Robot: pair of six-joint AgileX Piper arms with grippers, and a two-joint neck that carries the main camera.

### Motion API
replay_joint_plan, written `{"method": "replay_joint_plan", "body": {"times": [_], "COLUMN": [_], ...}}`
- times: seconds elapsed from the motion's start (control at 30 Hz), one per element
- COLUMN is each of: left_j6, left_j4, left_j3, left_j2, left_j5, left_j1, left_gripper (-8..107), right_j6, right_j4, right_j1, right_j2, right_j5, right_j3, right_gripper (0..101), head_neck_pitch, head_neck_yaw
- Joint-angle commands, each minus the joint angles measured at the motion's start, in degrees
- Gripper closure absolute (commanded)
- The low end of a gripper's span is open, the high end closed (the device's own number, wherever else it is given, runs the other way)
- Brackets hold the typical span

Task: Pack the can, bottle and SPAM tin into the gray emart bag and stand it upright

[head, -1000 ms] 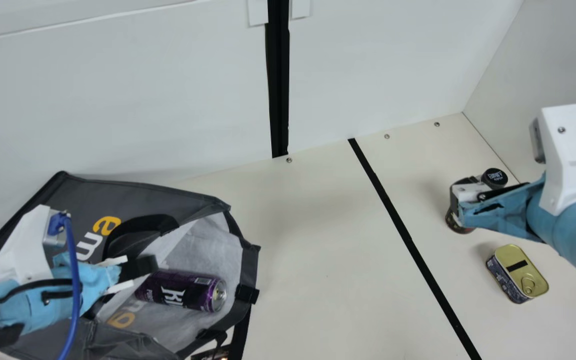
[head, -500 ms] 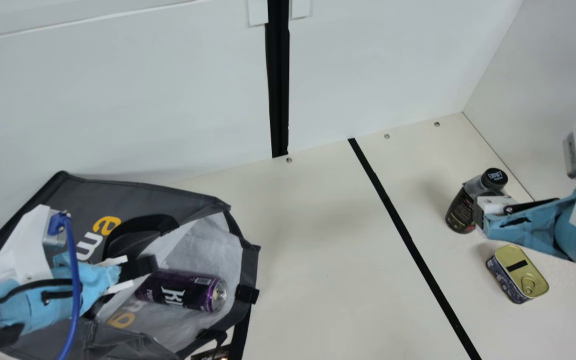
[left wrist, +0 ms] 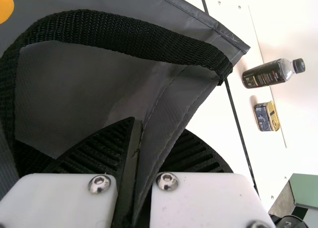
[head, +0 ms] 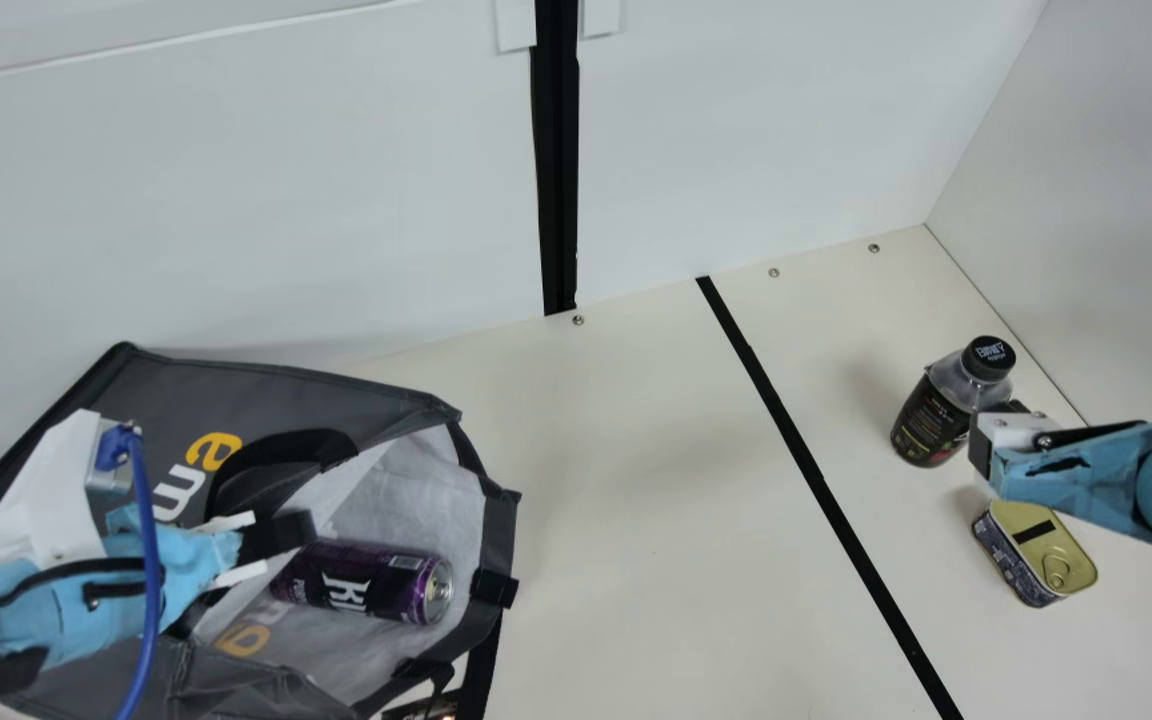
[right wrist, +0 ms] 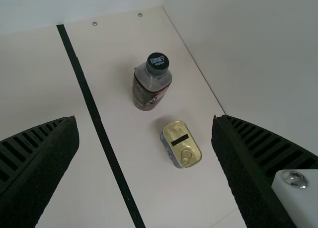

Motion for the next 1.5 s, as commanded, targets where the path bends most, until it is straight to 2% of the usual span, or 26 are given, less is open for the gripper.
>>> {"method": "replay_joint_plan", "body": {"times": [0.0,0.73,1.13,1.47], "left_j6": [0.0,0.0,0.0,0.0], "left_j4": [0.0,0.0,0.0,0.0], "left_j3": [0.0,0.0,0.0,0.0], "left_j2": [0.0,0.0,0.0,0.0], "left_j5": [0.0,0.0,0.0,0.0], "left_j1": [0.0,0.0,0.0,0.0], "left_gripper": [107,107,107,107], "right_j6": [-0.4,-3.3,-3.4,-4.3], "right_j4": [0.5,3.6,4.3,7.1], "right_j1": [-0.6,-3.6,-4.2,-6.7], "right_j2": [-0.1,1.6,5.7,10.5], "right_j5": [0.0,0.0,0.0,0.0], "right_j3": [0.0,-0.6,-3.3,-6.3], "right_gripper": [6,6,6,6], "head_neck_pitch": [-1.3,-1.3,-1.3,-1.3], "head_neck_yaw": [0.0,0.0,0.0,0.0]}}
